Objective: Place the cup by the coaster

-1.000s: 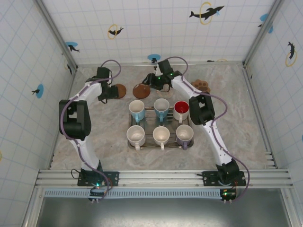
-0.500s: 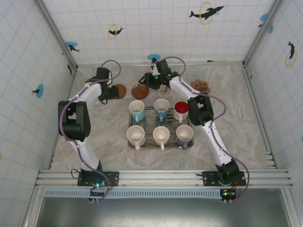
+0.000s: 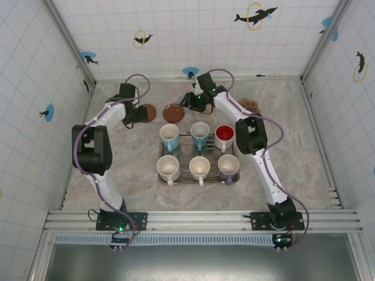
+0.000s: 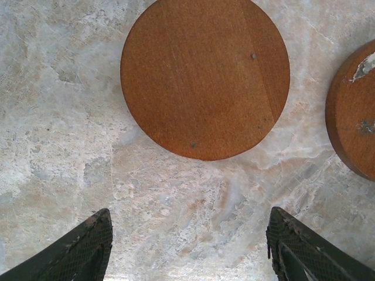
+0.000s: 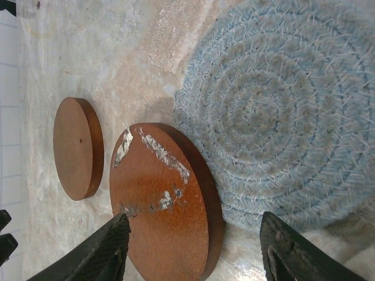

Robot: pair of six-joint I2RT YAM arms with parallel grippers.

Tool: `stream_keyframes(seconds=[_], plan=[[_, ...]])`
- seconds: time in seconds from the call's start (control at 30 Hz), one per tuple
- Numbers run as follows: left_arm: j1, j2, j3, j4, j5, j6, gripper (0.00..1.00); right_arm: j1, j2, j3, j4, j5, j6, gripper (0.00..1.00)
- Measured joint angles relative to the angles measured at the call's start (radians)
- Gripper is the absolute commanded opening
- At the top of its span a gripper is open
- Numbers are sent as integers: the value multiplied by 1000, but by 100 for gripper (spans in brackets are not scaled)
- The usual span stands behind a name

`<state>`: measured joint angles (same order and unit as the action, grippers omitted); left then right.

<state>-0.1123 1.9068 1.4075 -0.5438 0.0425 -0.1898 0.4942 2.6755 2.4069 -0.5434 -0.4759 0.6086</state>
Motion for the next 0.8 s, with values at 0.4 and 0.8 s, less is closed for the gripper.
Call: stream_keyframes(seconds=[0.4, 0.8], plan=[[-1, 0, 0, 0, 0, -2, 70, 31, 0, 0, 0, -19, 8, 57], [-5, 0, 0, 1, 7, -2, 69, 44, 18, 0, 55, -37, 74, 53]])
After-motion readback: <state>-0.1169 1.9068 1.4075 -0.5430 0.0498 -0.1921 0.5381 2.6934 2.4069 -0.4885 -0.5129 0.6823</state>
